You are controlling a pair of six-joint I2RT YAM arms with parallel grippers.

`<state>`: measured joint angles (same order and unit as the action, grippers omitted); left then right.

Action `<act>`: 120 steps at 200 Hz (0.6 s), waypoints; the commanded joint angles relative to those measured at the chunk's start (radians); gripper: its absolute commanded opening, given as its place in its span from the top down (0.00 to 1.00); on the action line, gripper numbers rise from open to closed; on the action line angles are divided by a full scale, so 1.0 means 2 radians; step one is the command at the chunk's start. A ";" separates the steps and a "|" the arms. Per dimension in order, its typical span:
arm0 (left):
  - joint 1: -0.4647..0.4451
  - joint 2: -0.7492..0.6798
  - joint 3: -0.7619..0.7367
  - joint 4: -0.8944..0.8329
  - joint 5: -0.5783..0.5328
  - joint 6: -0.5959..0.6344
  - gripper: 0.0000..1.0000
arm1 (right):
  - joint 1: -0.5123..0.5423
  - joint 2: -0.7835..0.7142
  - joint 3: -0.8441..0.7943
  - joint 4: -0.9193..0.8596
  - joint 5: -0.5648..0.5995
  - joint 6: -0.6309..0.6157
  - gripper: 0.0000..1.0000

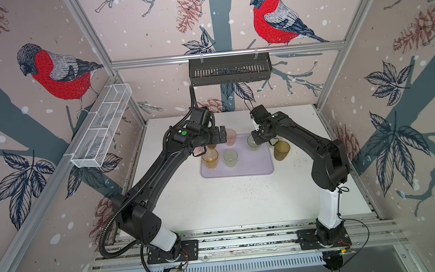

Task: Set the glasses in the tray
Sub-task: 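Lift the clear green glass and carry it over the tray with the right gripper, then lower the clear green glass onto the tray beside the pink glass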

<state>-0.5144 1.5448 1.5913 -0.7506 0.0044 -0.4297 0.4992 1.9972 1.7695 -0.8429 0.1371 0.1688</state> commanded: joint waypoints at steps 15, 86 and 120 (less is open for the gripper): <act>0.001 -0.007 -0.003 -0.006 -0.010 -0.008 0.01 | -0.006 0.021 0.015 0.014 -0.019 -0.015 0.98; 0.002 -0.013 -0.015 -0.009 -0.003 -0.018 0.01 | -0.015 0.064 0.051 0.020 -0.031 -0.021 0.98; 0.001 -0.013 -0.016 -0.009 -0.005 -0.019 0.01 | -0.019 0.084 0.071 0.022 -0.035 -0.022 0.98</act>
<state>-0.5144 1.5242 1.5600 -0.7689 -0.0006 -0.4568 0.4664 2.1426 1.8843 -0.8093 0.0788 0.1310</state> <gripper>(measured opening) 0.990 0.072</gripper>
